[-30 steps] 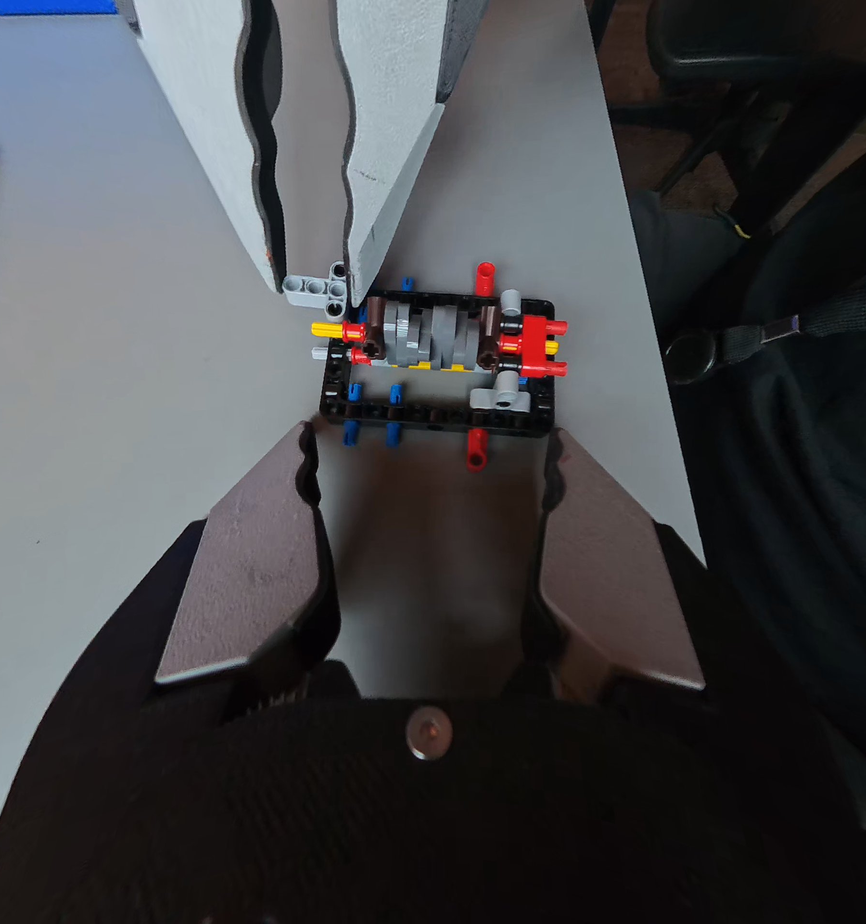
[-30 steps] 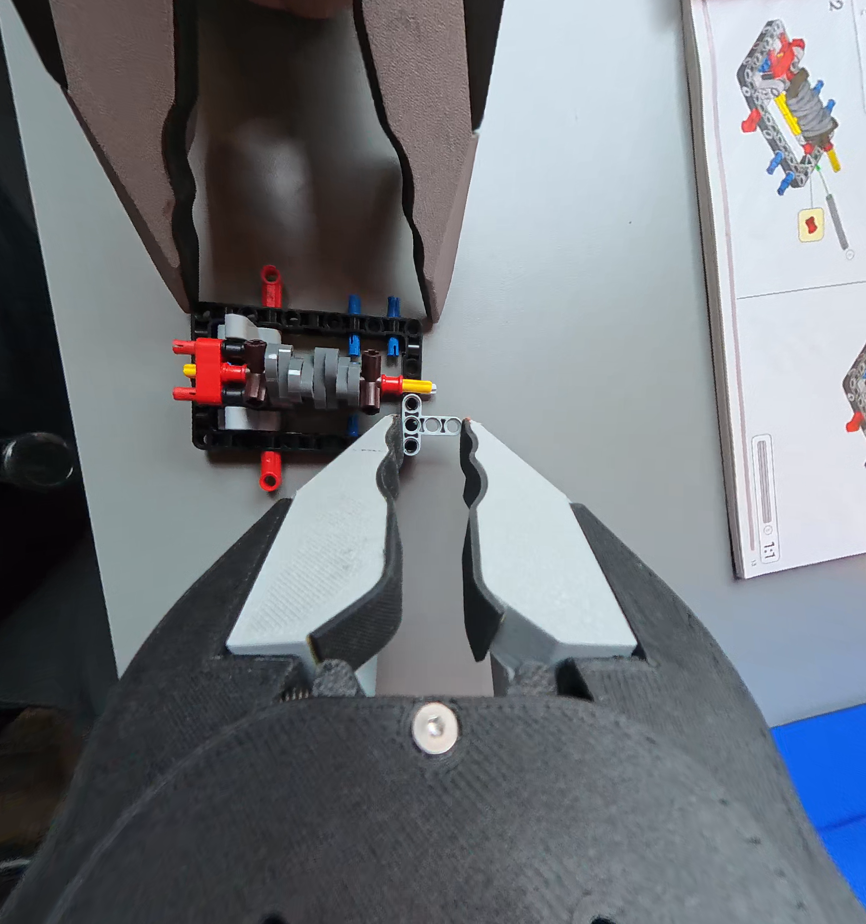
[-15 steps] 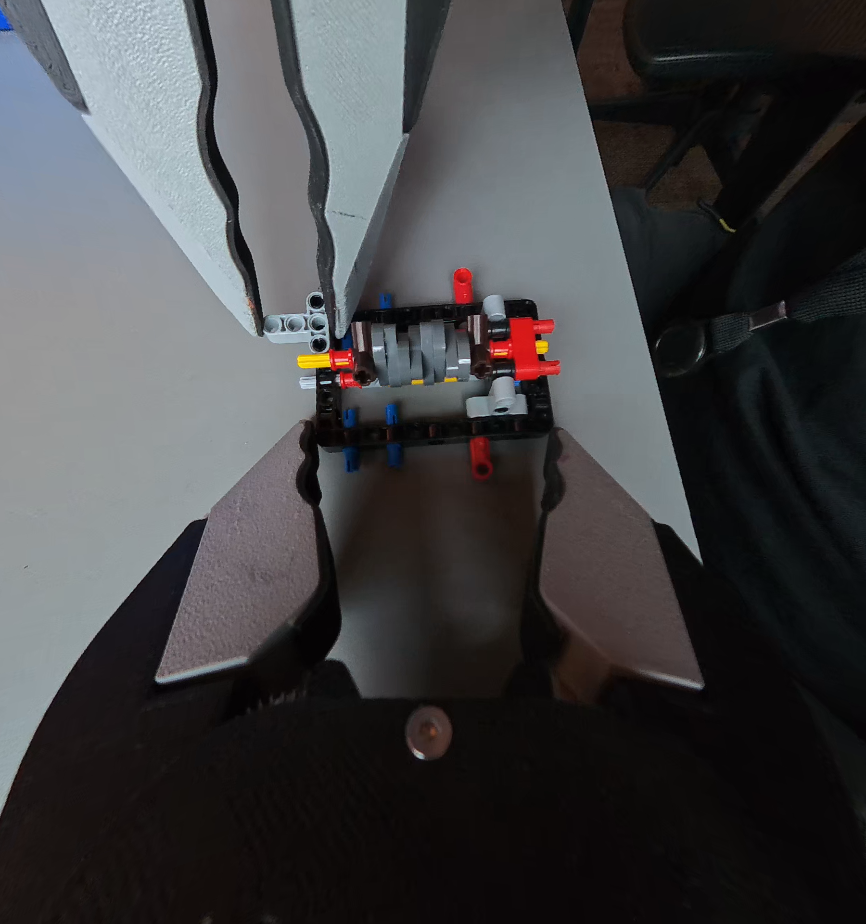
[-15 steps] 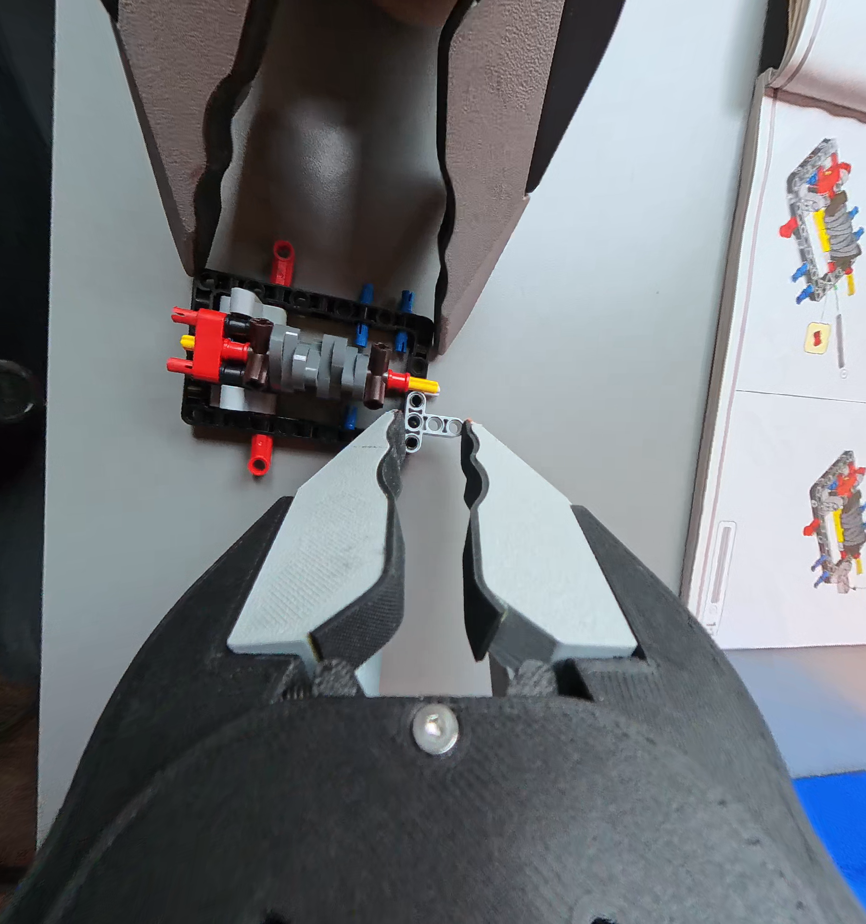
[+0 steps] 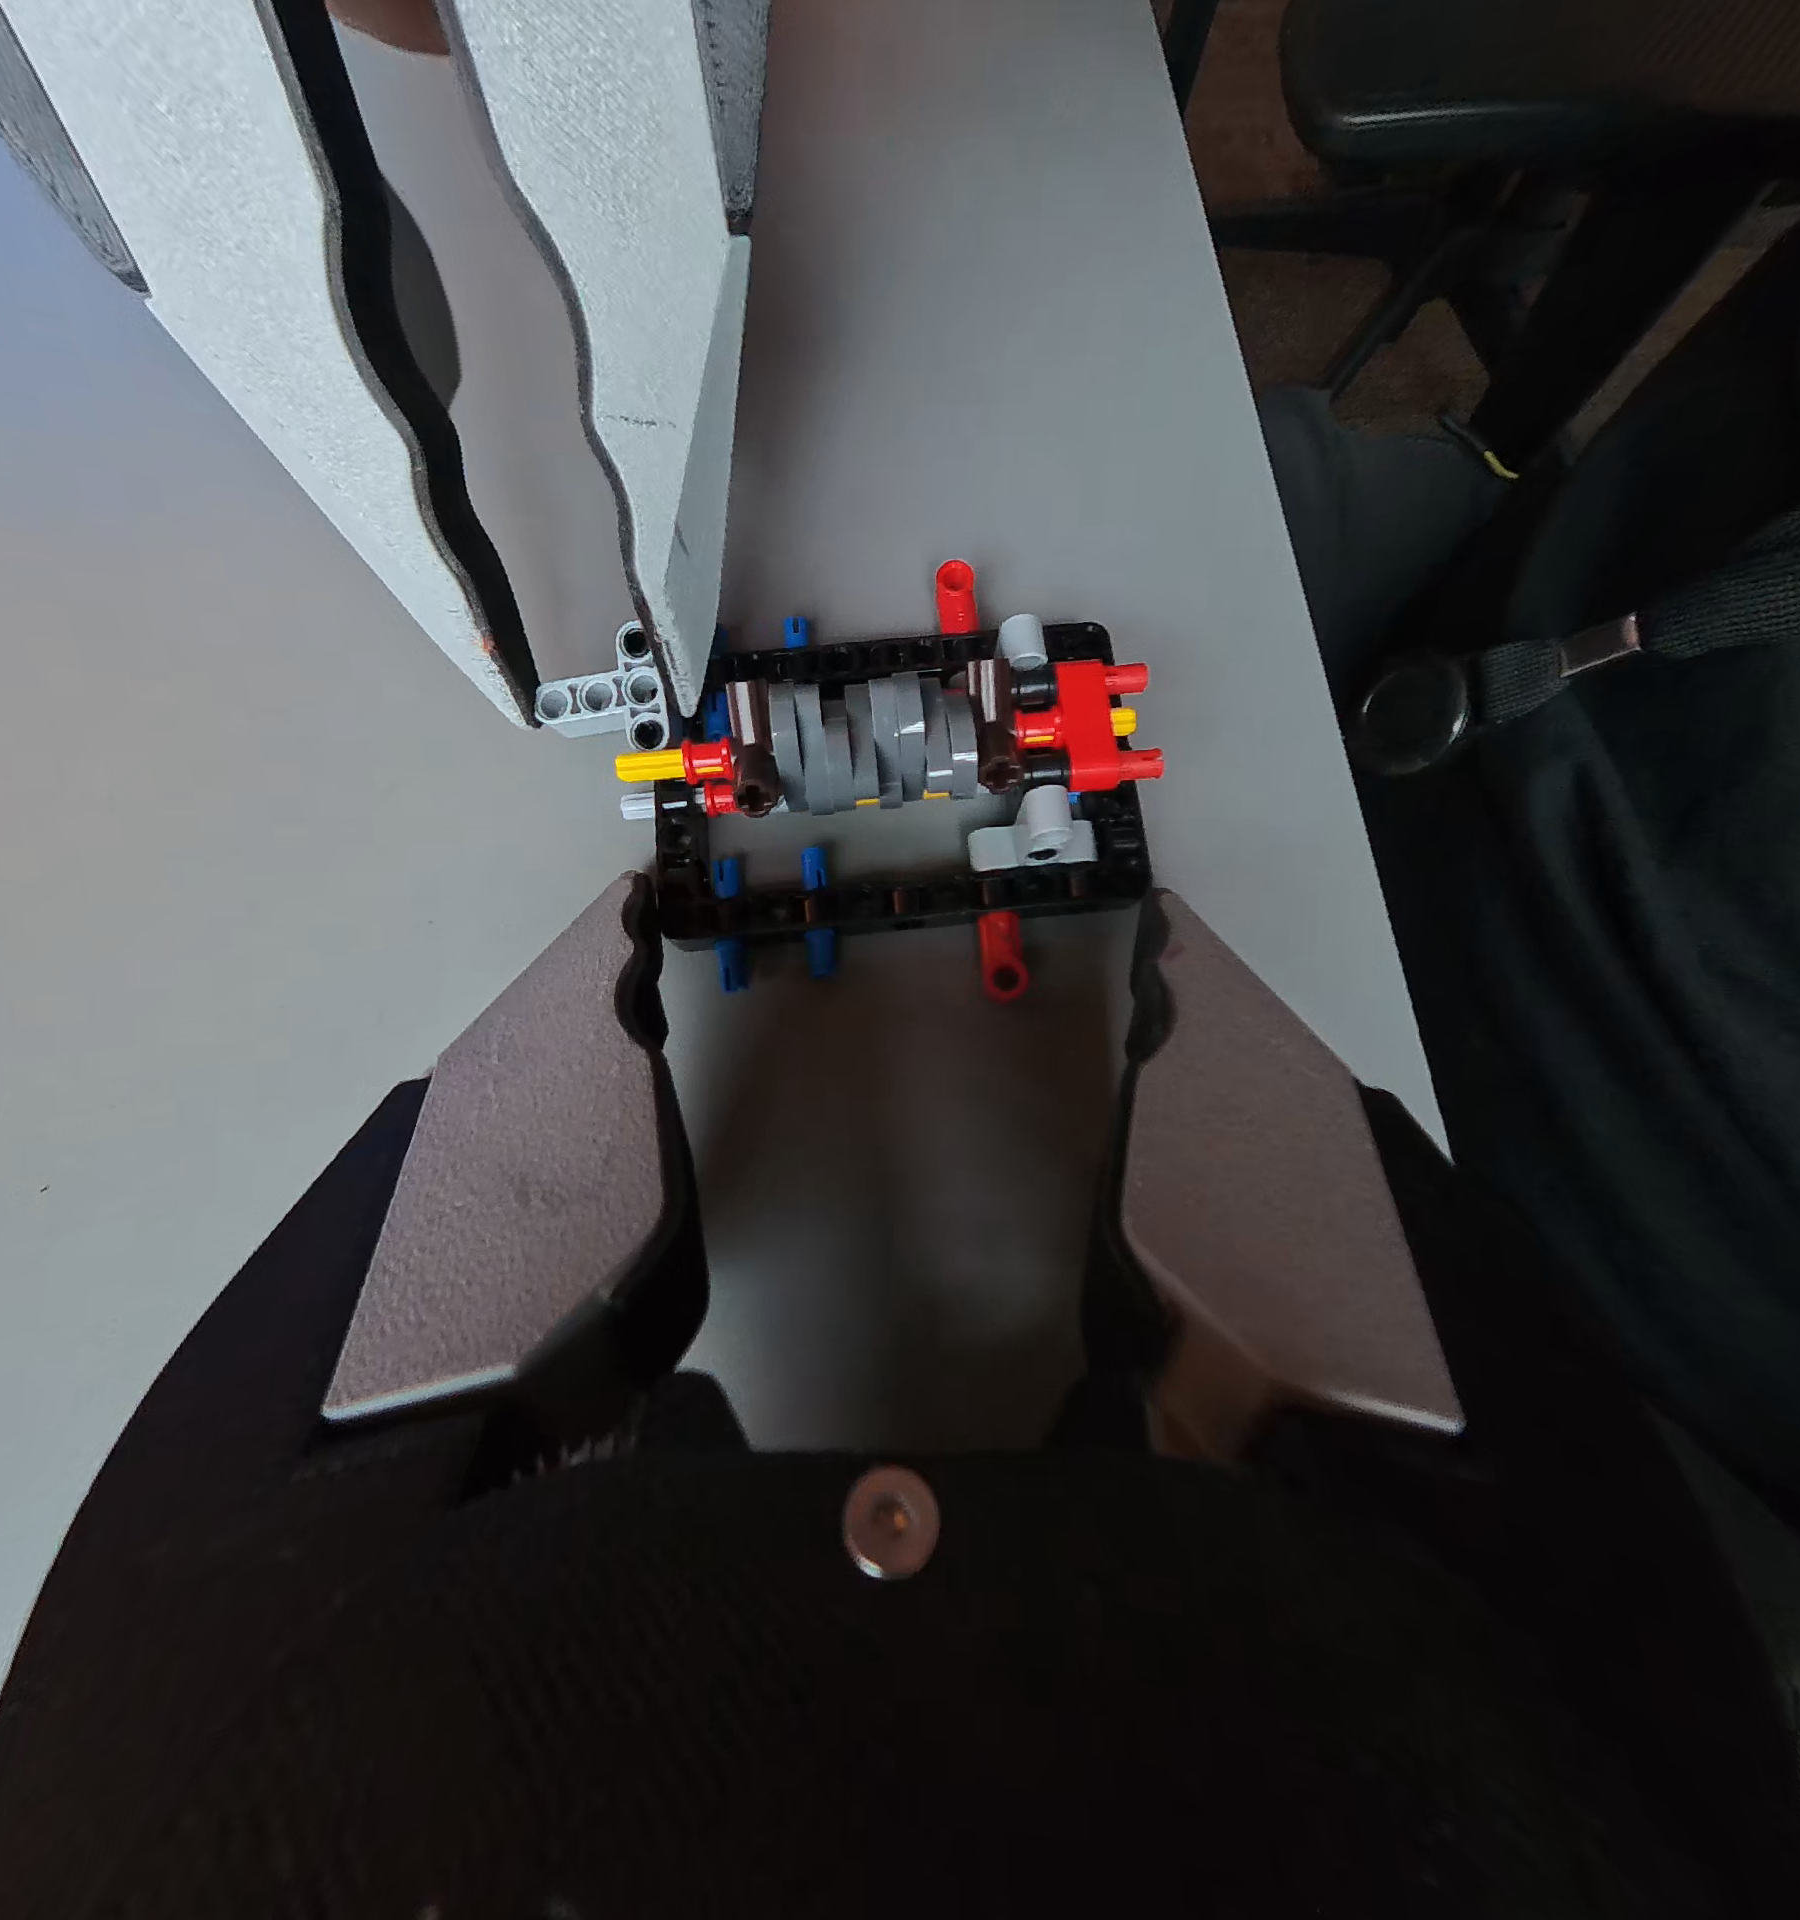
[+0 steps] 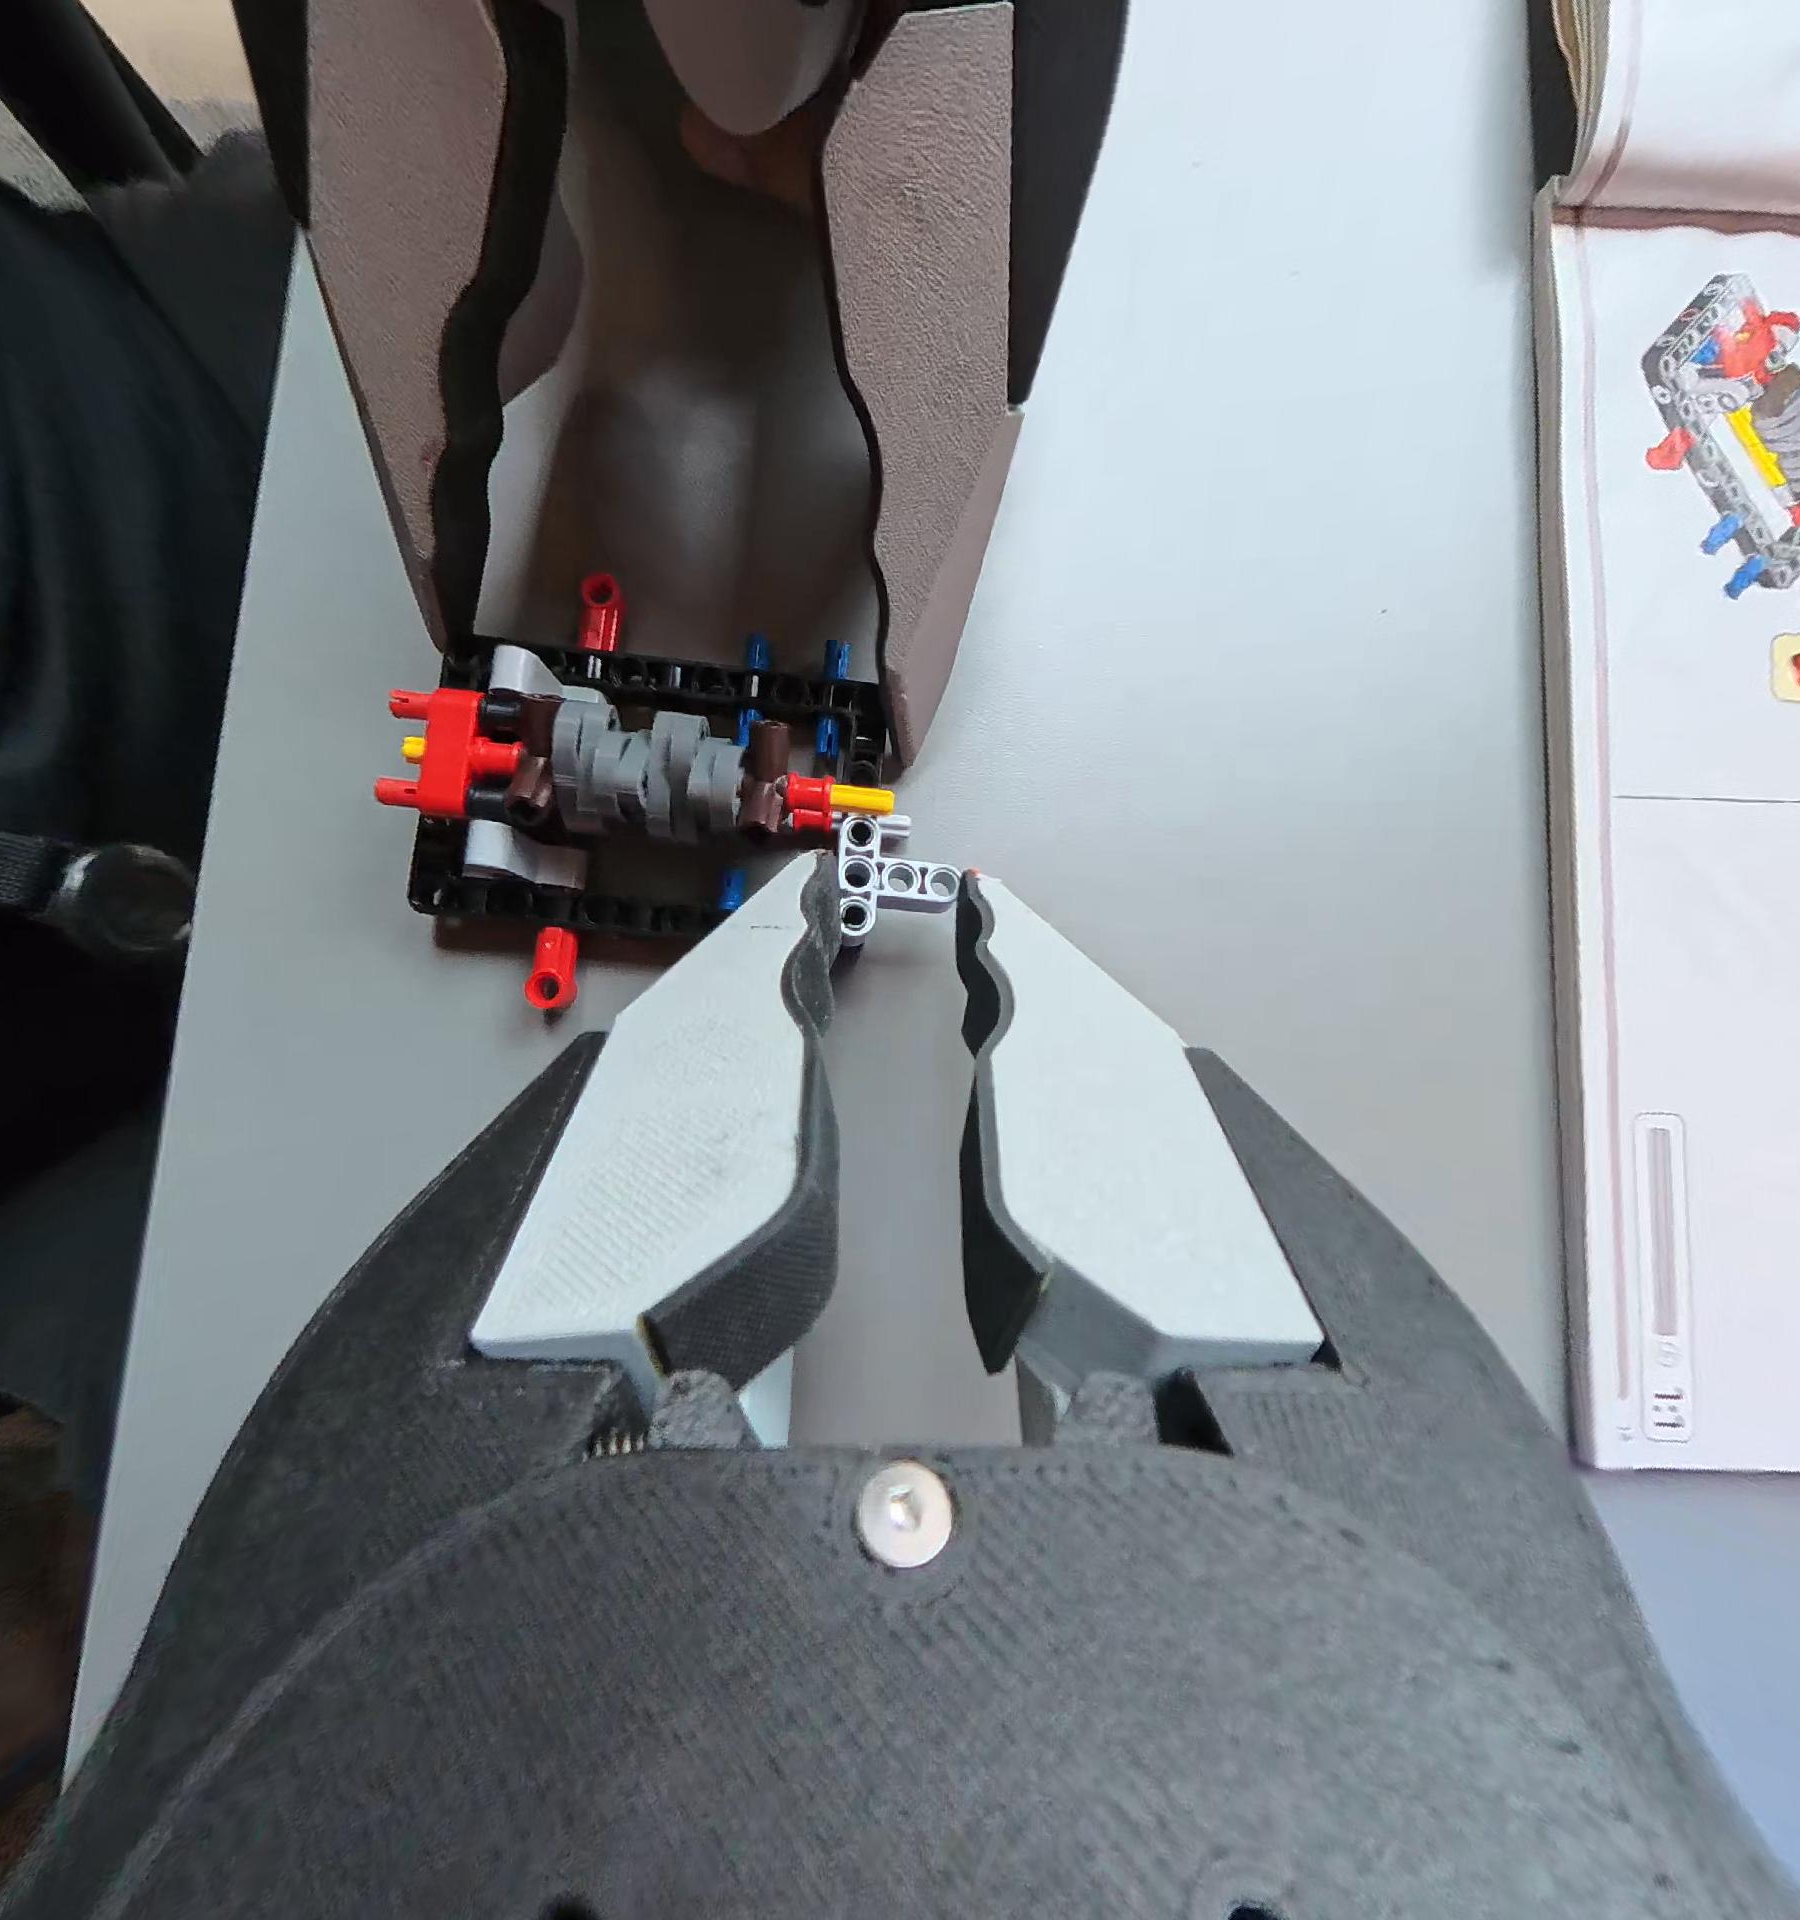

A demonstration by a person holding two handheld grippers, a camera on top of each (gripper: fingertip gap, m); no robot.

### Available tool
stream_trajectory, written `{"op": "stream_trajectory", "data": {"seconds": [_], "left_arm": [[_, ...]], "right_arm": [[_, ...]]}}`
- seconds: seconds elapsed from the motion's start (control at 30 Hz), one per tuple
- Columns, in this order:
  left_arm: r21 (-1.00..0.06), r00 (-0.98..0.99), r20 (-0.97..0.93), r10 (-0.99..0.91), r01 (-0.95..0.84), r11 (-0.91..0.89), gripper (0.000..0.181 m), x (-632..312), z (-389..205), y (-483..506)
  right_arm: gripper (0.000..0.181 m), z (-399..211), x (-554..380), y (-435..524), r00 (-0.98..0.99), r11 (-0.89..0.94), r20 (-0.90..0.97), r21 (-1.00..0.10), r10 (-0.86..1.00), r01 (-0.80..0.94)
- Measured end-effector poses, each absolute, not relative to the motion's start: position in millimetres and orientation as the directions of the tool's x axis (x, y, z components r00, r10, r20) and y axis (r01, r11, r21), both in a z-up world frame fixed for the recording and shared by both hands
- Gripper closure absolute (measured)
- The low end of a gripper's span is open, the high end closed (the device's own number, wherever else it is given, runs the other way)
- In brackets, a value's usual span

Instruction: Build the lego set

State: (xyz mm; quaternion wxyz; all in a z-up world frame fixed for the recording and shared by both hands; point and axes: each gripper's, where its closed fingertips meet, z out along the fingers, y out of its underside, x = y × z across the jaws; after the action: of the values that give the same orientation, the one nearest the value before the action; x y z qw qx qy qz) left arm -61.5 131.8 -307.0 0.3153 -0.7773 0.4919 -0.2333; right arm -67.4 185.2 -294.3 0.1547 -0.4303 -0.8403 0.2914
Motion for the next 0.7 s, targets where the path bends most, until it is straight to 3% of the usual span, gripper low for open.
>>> {"op": "stream_trajectory", "data": {"seconds": [0.1, 0.17, 0.3, 0.33, 0.43, 0.7], "left_arm": [[-0.720, 0.408, 0.054, -0.912, -0.616, -0.318, 0.092, -62, -307, 132], [-0.724, 0.422, 0.051, -0.905, -0.608, -0.324, 0.109, -66, -305, 134], [-0.777, 0.438, 0.127, -0.890, -0.514, -0.364, 0.108, -71, -290, 137], [-0.791, 0.455, 0.146, -0.878, -0.480, -0.381, 0.117, -72, -284, 143], [-0.795, 0.526, 0.207, -0.825, -0.402, -0.455, 0.164, -73, -273, 164], [-0.686, 0.631, 0.154, -0.760, -0.485, -0.542, 0.180, -66, -299, 193]], "right_arm": [[0.161, -293, -68, 185, -0.589, 0.479, 0.030, -0.617, 0.807, 0.624], [0.161, -293, -68, 183, -0.585, 0.467, 0.037, -0.644, 0.810, 0.606], [0.161, -292, -68, 181, -0.565, 0.419, 0.023, -0.697, 0.825, 0.582], [0.161, -292, -67, 181, -0.565, 0.415, 0.027, -0.706, 0.825, 0.573], [0.161, -292, -67, 181, -0.558, 0.382, 0.002, -0.732, 0.830, 0.565], [0.161, -290, -67, 181, -0.547, 0.313, -0.036, -0.787, 0.836, 0.531]]}}
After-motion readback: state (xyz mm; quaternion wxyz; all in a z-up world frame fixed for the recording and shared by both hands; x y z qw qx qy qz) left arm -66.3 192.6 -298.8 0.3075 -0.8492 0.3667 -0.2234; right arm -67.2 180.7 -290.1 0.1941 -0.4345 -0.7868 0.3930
